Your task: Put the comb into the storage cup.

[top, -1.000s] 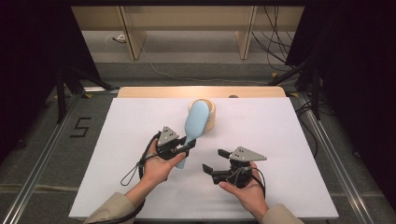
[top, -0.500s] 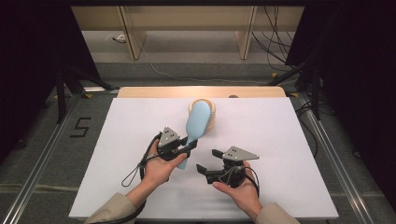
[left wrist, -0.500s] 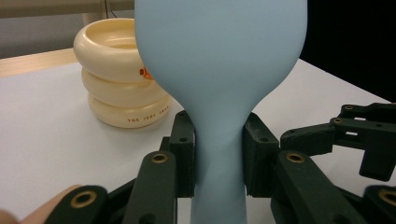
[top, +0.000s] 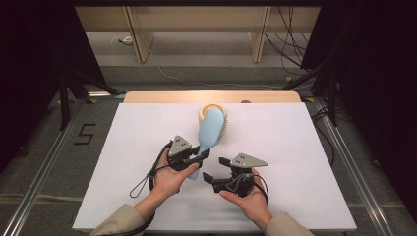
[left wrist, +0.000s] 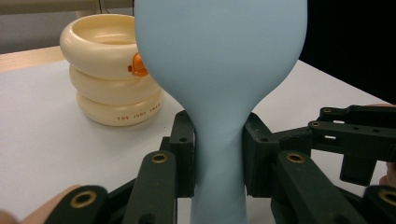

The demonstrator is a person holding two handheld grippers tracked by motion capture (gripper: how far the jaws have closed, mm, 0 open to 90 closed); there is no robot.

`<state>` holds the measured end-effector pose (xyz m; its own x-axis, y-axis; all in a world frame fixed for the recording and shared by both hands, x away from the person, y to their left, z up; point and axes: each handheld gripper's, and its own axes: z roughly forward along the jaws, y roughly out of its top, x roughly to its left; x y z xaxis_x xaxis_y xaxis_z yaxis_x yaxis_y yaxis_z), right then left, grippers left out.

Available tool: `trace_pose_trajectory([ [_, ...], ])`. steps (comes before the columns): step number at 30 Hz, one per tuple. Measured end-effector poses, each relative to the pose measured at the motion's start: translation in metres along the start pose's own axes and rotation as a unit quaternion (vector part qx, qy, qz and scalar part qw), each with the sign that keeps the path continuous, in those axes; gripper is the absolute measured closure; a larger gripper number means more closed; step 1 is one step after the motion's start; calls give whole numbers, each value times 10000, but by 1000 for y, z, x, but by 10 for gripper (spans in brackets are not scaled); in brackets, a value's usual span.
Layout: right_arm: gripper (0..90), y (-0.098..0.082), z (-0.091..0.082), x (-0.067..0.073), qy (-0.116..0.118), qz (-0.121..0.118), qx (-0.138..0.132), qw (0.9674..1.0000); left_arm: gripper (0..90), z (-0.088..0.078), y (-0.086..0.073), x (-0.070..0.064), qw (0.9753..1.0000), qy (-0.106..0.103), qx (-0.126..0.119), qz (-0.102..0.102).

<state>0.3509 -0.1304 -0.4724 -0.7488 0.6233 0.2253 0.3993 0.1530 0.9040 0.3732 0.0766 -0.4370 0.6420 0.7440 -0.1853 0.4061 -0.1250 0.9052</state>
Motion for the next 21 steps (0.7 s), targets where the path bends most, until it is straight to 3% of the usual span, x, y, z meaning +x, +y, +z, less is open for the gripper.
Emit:
trace_pose_trajectory([
  [21,160,2,8,0,17,233,-5,9997,693,0,-2,-6,9999,-111,-35,-10],
])
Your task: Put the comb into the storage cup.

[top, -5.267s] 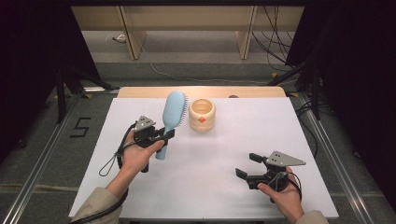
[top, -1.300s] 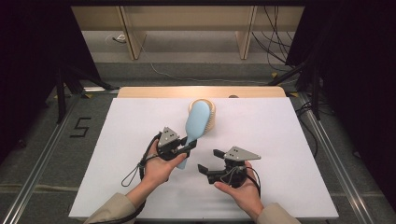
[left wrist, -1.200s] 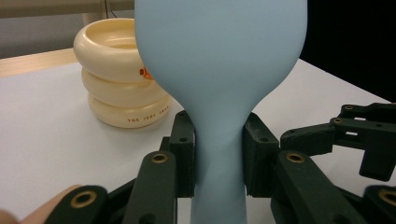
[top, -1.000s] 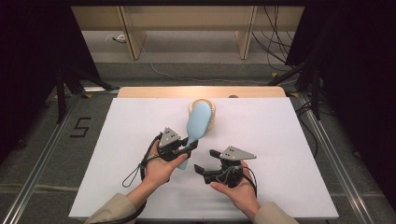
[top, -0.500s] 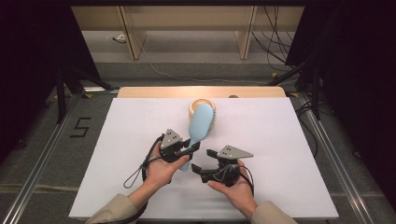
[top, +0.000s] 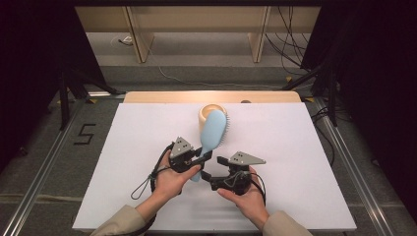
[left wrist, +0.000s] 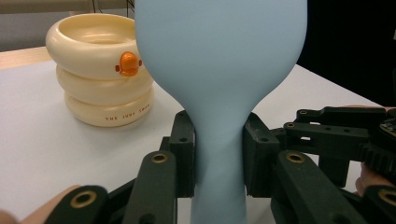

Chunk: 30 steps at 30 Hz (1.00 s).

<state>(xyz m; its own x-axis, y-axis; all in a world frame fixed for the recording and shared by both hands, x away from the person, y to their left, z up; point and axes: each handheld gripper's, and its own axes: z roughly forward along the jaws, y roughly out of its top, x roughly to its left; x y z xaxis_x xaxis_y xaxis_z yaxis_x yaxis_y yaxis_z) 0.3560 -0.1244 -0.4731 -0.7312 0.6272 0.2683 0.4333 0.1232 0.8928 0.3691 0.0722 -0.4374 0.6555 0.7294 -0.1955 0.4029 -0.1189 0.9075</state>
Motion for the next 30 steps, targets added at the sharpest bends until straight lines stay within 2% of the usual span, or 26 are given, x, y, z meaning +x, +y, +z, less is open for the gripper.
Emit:
trace_pose_trajectory([
  [30,160,1,7,2,4,34,14,10000,692,2,-4,-7,9998,-164,-58,40],
])
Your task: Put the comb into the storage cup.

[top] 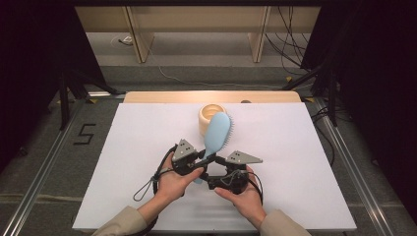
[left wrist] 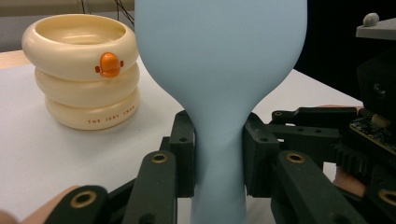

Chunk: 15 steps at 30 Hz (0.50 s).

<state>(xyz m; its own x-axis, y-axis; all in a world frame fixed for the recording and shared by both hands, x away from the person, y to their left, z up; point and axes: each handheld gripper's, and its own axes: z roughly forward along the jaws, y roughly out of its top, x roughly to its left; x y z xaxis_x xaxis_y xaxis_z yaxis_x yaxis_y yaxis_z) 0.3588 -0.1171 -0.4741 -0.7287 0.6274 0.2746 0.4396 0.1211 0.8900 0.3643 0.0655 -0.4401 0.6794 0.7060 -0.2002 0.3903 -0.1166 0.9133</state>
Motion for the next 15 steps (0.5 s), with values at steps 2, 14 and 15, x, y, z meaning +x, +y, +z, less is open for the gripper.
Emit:
trace_pose_trajectory([
  [2,160,0,1,0,1,-12,11,10000,692,0,0,0,10000,5,-11,1],
  [14,160,0,2,0,44,26,11,10000,692,-1,1,0,10000,-18,-27,18],
  [15,160,1,2,0,48,25,10,10000,692,-1,1,0,10000,-28,-31,25],
])
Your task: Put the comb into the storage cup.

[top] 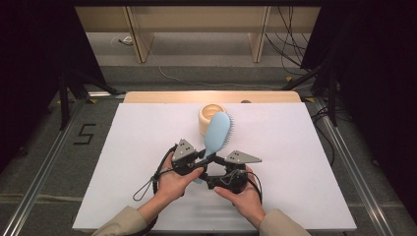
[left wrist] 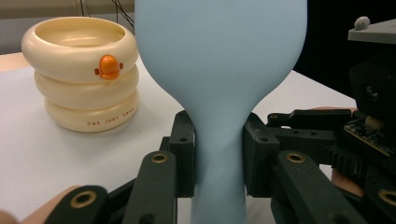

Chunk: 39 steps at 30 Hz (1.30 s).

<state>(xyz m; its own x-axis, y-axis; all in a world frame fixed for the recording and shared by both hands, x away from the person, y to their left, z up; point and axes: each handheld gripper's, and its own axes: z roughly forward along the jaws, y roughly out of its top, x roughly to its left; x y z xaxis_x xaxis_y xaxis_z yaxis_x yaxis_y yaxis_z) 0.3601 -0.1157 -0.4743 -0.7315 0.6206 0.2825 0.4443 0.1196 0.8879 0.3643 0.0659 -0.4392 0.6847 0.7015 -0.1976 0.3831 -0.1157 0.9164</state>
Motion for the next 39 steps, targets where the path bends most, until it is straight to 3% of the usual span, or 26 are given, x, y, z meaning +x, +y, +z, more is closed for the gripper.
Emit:
trace_pose_trajectory([
  [34,162,-4,10,-2,202,151,37,9997,692,-2,2,-1,9996,-122,-188,-145],
  [39,197,-5,11,-1,268,167,56,9995,692,-2,2,-1,9996,-136,-205,-156],
])
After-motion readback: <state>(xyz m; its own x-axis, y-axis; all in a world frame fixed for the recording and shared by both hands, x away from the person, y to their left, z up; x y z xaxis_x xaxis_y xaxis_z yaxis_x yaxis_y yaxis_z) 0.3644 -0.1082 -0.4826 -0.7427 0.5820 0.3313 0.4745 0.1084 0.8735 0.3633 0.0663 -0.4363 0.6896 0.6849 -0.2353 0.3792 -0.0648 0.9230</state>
